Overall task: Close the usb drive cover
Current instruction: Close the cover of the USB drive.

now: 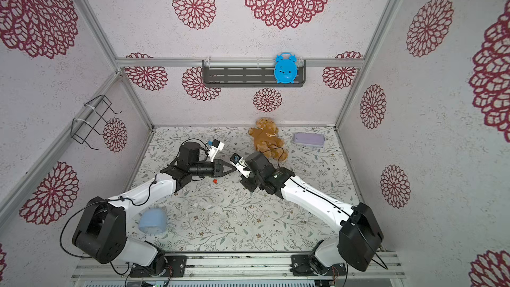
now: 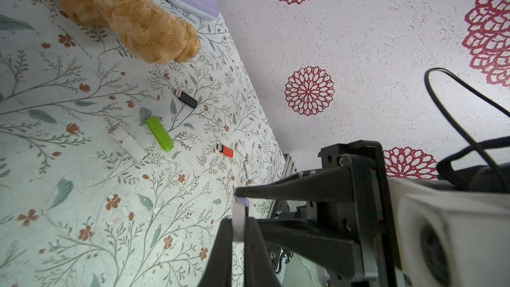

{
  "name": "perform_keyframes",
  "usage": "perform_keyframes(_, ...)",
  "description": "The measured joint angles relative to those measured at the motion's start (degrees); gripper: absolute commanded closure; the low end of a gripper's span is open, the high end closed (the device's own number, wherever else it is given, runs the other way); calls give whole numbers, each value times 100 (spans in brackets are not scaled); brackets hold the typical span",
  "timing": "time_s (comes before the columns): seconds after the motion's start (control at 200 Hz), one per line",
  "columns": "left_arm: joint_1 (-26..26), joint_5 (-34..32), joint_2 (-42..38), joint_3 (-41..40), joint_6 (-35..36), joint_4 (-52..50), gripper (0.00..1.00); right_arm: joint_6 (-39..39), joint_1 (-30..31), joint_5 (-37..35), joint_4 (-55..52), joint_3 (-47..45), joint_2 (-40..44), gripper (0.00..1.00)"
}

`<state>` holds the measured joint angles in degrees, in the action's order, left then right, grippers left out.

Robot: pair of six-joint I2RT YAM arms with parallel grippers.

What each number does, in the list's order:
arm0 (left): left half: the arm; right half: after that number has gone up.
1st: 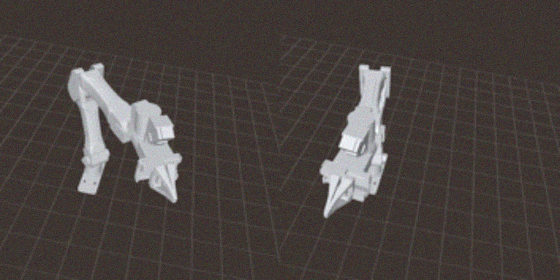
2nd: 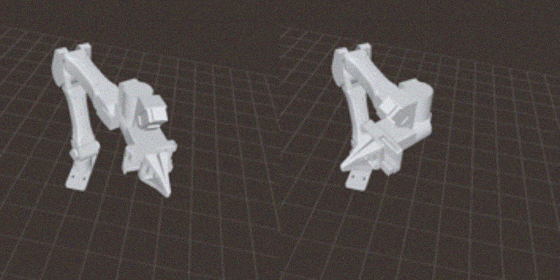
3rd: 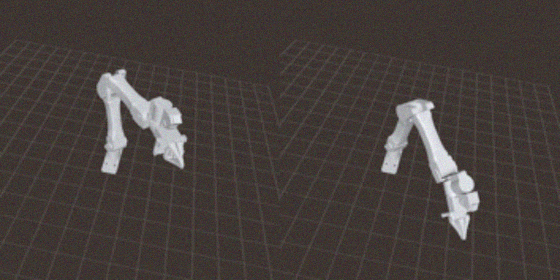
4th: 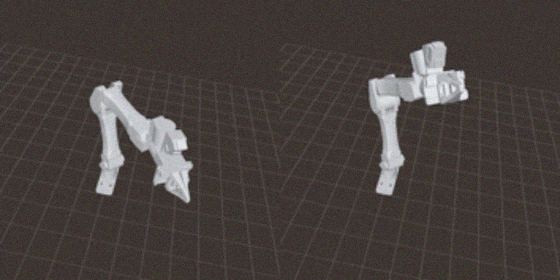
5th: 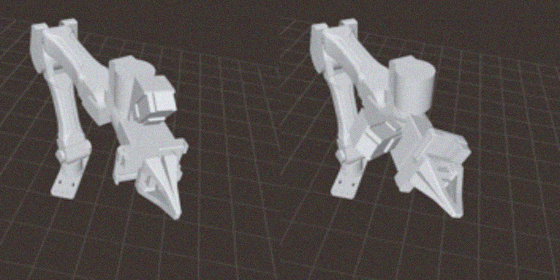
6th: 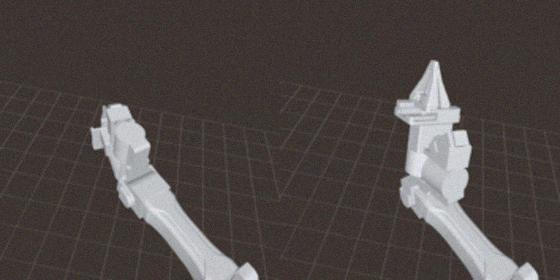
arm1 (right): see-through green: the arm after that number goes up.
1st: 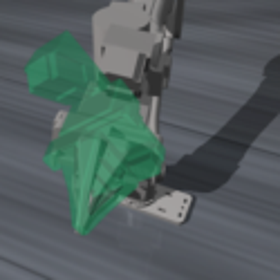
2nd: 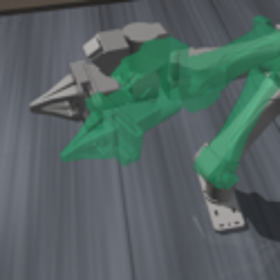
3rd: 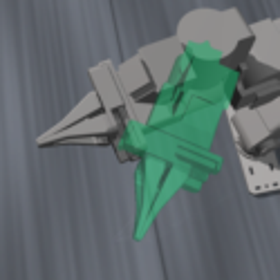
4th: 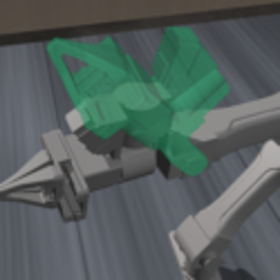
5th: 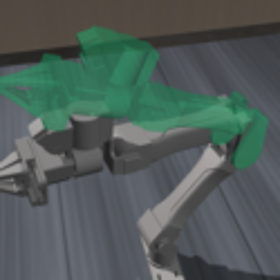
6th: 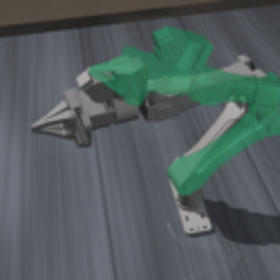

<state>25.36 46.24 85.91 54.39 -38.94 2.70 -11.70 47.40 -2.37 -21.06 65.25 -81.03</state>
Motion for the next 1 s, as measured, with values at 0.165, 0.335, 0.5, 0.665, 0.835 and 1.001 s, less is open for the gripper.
perform_keyframes(0.165, 0, 17, 0, 0, -48, 76, 93, 63, -2, -11, 26, 0, 0, 80)
perform_keyframes(0.335, 9, 92, 0, 0, -142, 190, 94, 122, 13, -4, 203, 0, 0, 81)
perform_keyframes(0.5, 4, 81, 0, 0, -129, 199, 94, 129, 13, -33, 227, 0, 0, 81)
perform_keyframes(0.665, 4, 94, 0, 68, 116, -61, 94, 55, 24, -39, 184, 0, 0, 81)
perform_keyframes(0.835, 4, 101, 0, 155, 278, -258, 94, -111, 28, -46, 188, 11, 0, 80)
perform_keyframes(1.001, 4, 101, 0, 177, 280, -229, 94, -144, 28, -50, 118, 87, 0, 81)
